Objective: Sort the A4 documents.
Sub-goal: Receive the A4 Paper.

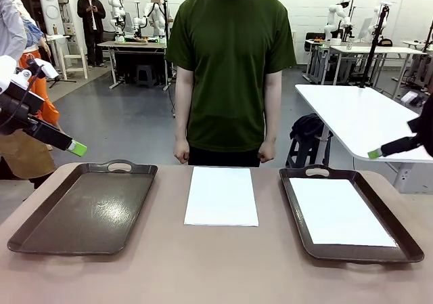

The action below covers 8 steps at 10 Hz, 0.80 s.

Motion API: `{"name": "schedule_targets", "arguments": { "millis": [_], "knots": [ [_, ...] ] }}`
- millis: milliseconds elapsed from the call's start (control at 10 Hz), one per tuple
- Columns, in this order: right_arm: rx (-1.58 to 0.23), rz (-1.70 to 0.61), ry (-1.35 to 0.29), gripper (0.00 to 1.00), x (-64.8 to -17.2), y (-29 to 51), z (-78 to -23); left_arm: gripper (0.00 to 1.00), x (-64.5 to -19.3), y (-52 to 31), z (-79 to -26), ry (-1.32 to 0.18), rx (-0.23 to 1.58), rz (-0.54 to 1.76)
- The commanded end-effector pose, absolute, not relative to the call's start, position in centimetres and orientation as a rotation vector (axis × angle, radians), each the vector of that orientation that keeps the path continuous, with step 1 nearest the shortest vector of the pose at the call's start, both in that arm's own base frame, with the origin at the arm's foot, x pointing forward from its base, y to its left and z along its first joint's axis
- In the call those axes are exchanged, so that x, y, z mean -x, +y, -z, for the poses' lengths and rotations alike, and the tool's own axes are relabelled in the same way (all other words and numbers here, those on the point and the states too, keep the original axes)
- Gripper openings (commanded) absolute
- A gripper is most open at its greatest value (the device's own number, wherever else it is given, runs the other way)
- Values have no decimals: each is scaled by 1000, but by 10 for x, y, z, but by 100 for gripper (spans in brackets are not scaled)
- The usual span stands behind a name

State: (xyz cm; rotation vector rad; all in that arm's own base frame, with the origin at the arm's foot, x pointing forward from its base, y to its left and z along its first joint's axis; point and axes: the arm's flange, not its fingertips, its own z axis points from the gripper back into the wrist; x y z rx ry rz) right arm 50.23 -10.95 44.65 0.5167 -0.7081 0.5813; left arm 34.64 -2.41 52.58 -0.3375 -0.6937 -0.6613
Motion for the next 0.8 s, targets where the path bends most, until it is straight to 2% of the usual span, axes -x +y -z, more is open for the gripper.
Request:
{"name": "schedule_targets", "arguments": {
  "millis": [0,300,500,700],
  "knots": [
    [-645,-743,-786,100,-474,-113,-443,100,-347,-23,-524,-702,353,673],
    [-693,-957,-829,100,-463,-104,-472,100,-347,-23,-524,-702,353,673],
    [-620,-1049,-843,100,-460,-91,-493,100,-347,-23,-524,-702,353,673],
    [-609,-1074,-736,100,-464,-77,-507,100,-347,-23,-524,-702,353,673]
  ]
}}
